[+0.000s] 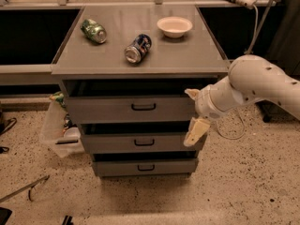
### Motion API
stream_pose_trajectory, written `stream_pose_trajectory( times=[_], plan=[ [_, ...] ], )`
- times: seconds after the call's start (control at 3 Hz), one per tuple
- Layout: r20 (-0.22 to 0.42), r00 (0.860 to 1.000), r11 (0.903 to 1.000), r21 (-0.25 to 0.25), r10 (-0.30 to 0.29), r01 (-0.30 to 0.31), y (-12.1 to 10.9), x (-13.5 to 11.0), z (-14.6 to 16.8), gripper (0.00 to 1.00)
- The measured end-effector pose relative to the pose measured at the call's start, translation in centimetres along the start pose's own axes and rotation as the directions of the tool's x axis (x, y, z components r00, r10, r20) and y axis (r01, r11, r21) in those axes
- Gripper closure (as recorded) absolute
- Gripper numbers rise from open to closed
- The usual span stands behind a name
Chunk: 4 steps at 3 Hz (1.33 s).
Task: Open top drawer
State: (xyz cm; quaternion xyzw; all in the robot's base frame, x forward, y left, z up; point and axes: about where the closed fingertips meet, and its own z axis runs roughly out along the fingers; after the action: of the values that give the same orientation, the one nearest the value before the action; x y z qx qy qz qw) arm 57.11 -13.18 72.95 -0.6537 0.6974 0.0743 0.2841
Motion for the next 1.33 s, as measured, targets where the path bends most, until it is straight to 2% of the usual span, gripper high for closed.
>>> stream_pose_trajectory(
  times=[0.67, 1.0, 1.33],
  plan=[
    [0.015, 0.997, 0.9973, -0.015, -0.072, 0.072, -3.1, -1.6, 3.4, 0.0],
    [0.025, 0.994, 0.9924, -0.062, -0.105, 0.106, -4.0, -2.5, 6.1, 0.0],
    [0.025, 0.994, 0.9875, -0.114, -0.106, 0.108, -4.2, -2.3, 8.7, 0.0]
  ],
)
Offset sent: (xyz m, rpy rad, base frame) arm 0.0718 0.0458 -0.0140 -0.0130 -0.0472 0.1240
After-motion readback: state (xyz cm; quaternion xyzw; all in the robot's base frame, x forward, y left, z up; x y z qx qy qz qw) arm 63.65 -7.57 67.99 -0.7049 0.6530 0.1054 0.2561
